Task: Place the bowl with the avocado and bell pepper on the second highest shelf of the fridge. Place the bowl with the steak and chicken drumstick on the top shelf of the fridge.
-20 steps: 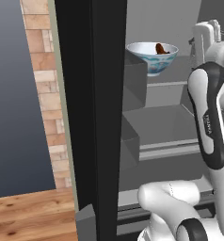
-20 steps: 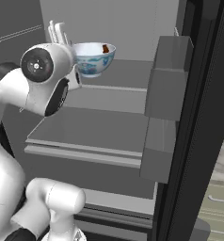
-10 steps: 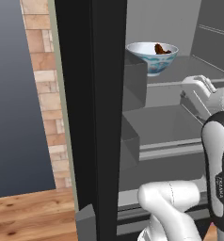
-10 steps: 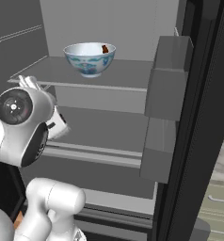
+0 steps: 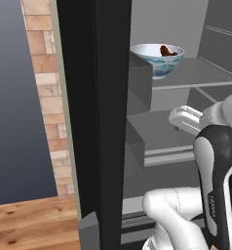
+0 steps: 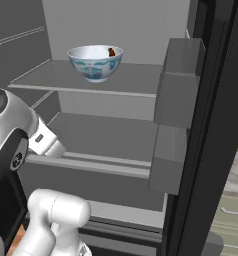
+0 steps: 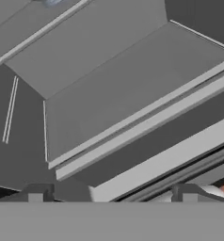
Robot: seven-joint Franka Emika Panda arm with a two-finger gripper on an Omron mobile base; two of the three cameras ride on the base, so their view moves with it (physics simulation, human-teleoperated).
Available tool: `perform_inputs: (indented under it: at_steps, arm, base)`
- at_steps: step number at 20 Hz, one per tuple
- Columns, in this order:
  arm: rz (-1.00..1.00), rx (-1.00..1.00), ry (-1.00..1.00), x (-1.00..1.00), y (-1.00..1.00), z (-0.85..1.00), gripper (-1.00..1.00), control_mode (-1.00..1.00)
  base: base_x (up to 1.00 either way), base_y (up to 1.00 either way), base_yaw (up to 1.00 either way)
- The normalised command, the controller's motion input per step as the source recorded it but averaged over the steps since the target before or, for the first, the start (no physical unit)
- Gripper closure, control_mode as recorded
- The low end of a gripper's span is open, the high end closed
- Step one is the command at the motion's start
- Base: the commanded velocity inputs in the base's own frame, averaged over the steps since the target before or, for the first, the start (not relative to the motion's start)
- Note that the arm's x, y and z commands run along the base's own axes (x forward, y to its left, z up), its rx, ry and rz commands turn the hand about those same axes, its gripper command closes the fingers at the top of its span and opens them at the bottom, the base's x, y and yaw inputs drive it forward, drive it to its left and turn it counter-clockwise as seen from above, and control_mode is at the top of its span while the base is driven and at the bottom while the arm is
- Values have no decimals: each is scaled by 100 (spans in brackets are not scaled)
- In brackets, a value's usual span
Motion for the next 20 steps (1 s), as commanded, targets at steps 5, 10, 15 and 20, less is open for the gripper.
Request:
perform_inputs:
  at_steps: [5, 10, 15, 20]
  arm:
    - [0, 0, 0, 0, 0, 0, -100, 100]
    - [0, 0, 0, 0, 0, 0, -100, 100]
    - [0, 0, 0, 0, 0, 0, -100, 100]
    - [0, 0, 0, 0, 0, 0, -100, 100]
  base:
    - [-93, 0, 0]
    - [-100, -5, 0]
    - [-100, -53, -11]
    - [-83, -86, -45]
